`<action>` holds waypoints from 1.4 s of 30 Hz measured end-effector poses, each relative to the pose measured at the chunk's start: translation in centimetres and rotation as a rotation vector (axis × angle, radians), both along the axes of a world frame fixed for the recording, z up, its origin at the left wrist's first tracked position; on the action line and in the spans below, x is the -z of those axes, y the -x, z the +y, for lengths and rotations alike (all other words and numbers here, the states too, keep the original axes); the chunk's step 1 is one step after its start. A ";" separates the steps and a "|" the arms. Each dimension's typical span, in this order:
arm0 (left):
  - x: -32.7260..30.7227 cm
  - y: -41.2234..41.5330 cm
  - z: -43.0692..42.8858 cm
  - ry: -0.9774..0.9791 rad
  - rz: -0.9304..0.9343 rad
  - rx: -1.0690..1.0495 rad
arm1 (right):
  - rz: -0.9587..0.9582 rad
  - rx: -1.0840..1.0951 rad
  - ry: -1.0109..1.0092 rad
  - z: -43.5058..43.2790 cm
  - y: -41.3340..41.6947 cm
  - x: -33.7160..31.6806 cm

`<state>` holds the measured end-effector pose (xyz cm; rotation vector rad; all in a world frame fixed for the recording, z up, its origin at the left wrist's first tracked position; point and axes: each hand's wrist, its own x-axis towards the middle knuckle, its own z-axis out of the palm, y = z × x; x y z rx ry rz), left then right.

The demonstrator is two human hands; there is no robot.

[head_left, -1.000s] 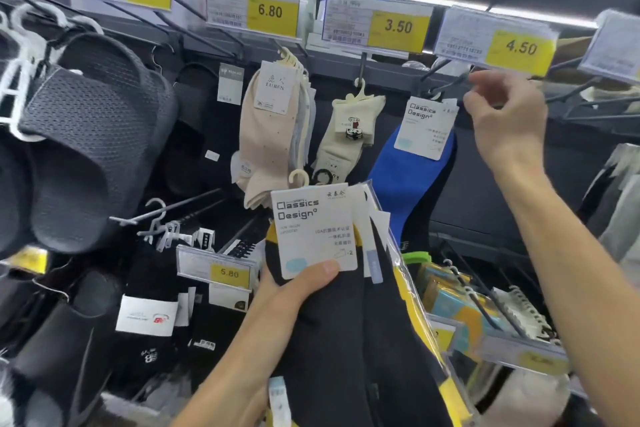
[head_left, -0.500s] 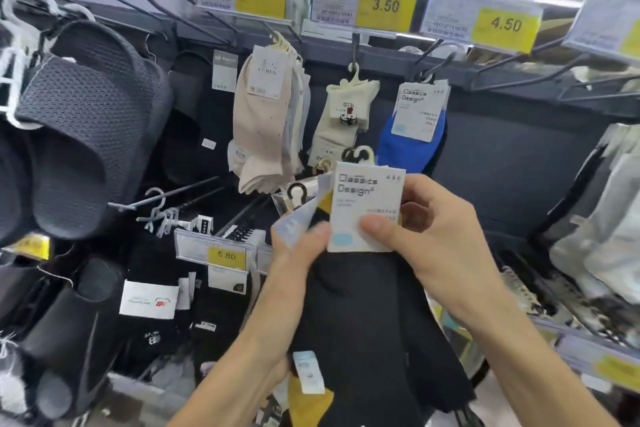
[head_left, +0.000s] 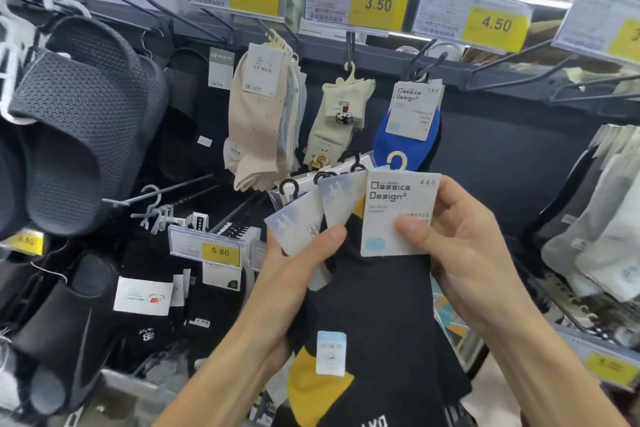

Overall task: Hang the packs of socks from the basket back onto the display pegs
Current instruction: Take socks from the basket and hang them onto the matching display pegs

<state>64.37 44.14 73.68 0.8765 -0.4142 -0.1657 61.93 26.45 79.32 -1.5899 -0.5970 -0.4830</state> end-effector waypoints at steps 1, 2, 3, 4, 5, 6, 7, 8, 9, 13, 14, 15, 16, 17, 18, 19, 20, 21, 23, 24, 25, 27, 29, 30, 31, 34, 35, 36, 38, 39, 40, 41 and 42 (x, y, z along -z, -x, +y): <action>0.0 -0.1 0.0 -0.007 -0.002 -0.027 | 0.015 0.001 0.009 -0.2 0.0 0.0; 0.1 -0.2 -0.1 -0.011 -0.009 -0.053 | 0.021 0.014 -0.009 -0.4 -0.1 0.0; 0.1 -0.3 -0.2 -0.008 -0.010 -0.071 | 0.017 0.040 -0.061 -0.6 -0.3 -0.2; 0.1 -0.3 -0.2 -0.002 -0.007 -0.085 | 0.002 0.074 -0.143 -1.1 -0.7 -0.5; 0.1 -0.4 -0.2 0.006 -0.004 -0.108 | -0.022 0.113 -0.233 -1.6 -1.2 -1.0; 0.2 -0.5 -0.2 0.010 -0.006 -0.134 | -0.053 0.162 -0.303 -2.1 -1.8 -1.7; 0.2 -0.6 -0.1 0.014 -0.012 -0.154 | -0.082 0.231 -0.328 -2.7 -2.6 -2.5; 0.1 -0.7 0.0 0.017 -0.020 -0.167 | -0.102 0.316 -0.307 -3.3 -3.5 -3.4; 0.1 -0.8 0.1 0.018 -0.025 -0.171 | -0.116 0.402 -0.259 -3.9 -4.6 -4.3; 0.3 -0.9 0.3 -0.015 -0.034 -0.149 | -0.147 0.550 -0.038 -4.5 -8.4 -7.3; 0.3 -0.9 0.3 -0.023 -0.039 -0.147 | -0.154 0.559 -0.004 -4.5 -9.2 -7.8; 0.4 -0.9 0.3 -0.028 -0.041 -0.148 | -0.161 0.569 0.026 -4.5 -9.9 -8.2; 0.5 -0.9 0.3 -0.030 -0.048 -0.150 | -0.170 0.576 0.053 -4.6 -10.5 -8.5; 0.5 -0.9 0.3 -0.031 -0.056 -0.151 | -0.179 0.586 0.080 -4.6 -11.0 -8.7; 0.5 -0.9 0.3 -0.034 -0.063 -0.150 | -0.187 0.600 0.107 -4.5 -11.5 -8.8; 0.5 -0.8 0.3 -0.038 -0.065 -0.150 | -0.190 0.617 0.131 -4.5 -11.9 -8.9; 0.5 -0.8 0.3 -0.042 -0.069 -0.150 | -0.187 0.633 0.147 -4.4 -12.2 -9.0; 0.5 -0.8 0.2 -0.047 -0.072 -0.150 | -0.176 0.650 0.163 -4.4 -12.4 -9.0; 0.4 -0.8 -0.2 -0.068 -0.084 -0.148 | -0.133 0.679 0.219 -4.4 -12.3 -8.8; 0.3 -0.8 -0.5 -0.085 -0.101 -0.152 | -0.116 0.692 0.264 -4.4 -11.9 -8.7; 0.1 -0.8 -0.7 -0.106 -0.123 -0.157 | -0.121 0.724 0.298 -4.2 -11.0 -8.5; -0.1 -0.8 -1.3 -0.141 -0.152 -0.169 | -0.217 0.837 0.273 -4.0 -8.0 -7.6; -0.4 -0.9 -2.0 -0.164 -0.165 -0.178 | -0.331 0.824 0.195 -3.8 -4.0 -5.7; -0.6 -1.0 -2.5 -0.172 -0.173 -0.182 | -0.325 0.759 0.204 -3.5 -1.8 -4.6; -0.8 -1.1 -3.1 -0.179 -0.186 -0.187 | -0.274 0.689 0.247 -3.0 0.2 -3.6; -1.1 -0.9 -5.6 -0.164 -0.201 -0.175 | -0.109 0.599 0.427 -2.9 3.2 -1.3; -1.2 -0.8 -6.6 -0.154 -0.195 -0.148 | -0.085 0.586 0.443 -3.5 3.5 -0.9; -0.9 -0.7 -7.4 -0.150 -0.185 -0.115 | -0.070 0.578 0.419 -4.3 3.7 -0.6; -1.5 -0.5 -9.3 -0.150 -0.154 -0.035 | -0.051 0.595 0.334 -6.5 4.1 -0.5; -1.7 -0.6 -10.2 -0.159 -0.161 -0.017 | -0.050 0.609 0.293 -7.7 4.3 -0.5; -1.9 -0.7 -11.1 -0.182 -0.179 -0.033 | -0.052 0.617 0.253 -8.7 4.6 -0.5; -2.1 -0.7 -11.9 -0.201 -0.201 -0.046 | -0.053 0.614 0.218 -9.7 4.9 -0.6; -2.1 -0.5 -12.7 -0.192 -0.218 -0.031 | -0.051 0.597 0.187 -10.6 5.1 -0.6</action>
